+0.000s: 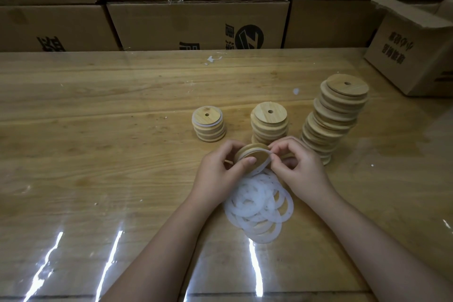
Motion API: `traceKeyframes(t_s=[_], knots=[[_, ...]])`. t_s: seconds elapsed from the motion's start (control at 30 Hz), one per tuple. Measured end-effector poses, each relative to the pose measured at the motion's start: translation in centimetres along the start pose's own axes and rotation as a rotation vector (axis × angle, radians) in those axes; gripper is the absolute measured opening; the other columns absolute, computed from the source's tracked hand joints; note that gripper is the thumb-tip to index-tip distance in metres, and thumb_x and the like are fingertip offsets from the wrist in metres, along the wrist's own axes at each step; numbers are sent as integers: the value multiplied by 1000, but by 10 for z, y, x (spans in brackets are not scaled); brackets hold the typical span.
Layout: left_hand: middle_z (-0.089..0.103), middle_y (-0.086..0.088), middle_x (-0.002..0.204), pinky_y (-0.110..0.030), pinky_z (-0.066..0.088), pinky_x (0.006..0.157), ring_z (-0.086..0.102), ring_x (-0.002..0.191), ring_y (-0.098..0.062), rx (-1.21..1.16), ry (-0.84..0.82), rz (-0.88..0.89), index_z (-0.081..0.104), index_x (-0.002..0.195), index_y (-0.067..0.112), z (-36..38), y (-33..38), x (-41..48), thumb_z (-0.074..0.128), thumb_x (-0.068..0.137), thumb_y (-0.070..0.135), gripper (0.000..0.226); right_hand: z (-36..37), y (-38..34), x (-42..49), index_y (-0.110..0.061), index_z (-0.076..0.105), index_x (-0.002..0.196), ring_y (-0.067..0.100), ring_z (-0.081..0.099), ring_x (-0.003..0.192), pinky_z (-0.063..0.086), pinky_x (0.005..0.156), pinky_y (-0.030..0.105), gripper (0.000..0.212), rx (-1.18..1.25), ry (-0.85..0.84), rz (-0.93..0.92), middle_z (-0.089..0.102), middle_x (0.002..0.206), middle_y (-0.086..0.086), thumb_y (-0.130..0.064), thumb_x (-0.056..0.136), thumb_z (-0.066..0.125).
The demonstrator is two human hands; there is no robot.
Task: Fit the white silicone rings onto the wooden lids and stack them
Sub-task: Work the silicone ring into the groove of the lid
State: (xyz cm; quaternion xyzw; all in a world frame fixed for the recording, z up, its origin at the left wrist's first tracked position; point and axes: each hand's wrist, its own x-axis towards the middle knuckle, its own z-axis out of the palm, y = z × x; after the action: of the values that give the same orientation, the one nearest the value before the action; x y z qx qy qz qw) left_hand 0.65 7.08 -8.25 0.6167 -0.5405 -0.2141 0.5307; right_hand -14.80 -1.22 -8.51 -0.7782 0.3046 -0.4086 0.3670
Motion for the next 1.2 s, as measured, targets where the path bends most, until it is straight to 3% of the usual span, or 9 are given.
traceKeyframes(t_s=[0.33,0.5,0.67,0.97,1.2], knots=[[66,16,79,-20,47,66,60,74,-3,-14,4,-28,61,87,36,0,0,1,72,82,18,22,0,4,1,-5,62,83,7,58,78,46,62,11,6,-95,-16,-11,60,88,1,0,81,63],[67,12,81,-20,47,66,60,75,-5,-28,-3,-41,62,89,32,0,-2,1,71,82,17,18,-3,8,-1,-13,58,85,10,58,74,49,64,23,8,-183,-101,-21,56,86,-9,-6,83,61],[66,18,79,-16,46,66,60,75,-2,-69,-13,-40,61,88,33,-1,-1,0,71,83,13,22,-4,9,-1,-16,58,81,9,56,75,46,65,18,13,-110,-137,-3,57,85,-8,-4,83,61],[67,6,89,-32,51,74,64,85,-12,-121,-42,-56,61,97,18,1,-3,-2,69,84,7,19,-5,4,-1,-12,58,79,8,58,80,46,66,13,18,-46,-114,-67,58,89,0,5,80,63],[69,19,85,-16,47,72,63,79,0,-24,5,-1,65,94,31,2,-6,-1,72,82,15,21,-4,1,0,-10,60,79,9,59,81,48,65,16,16,-74,-37,-75,61,89,3,5,79,64]])
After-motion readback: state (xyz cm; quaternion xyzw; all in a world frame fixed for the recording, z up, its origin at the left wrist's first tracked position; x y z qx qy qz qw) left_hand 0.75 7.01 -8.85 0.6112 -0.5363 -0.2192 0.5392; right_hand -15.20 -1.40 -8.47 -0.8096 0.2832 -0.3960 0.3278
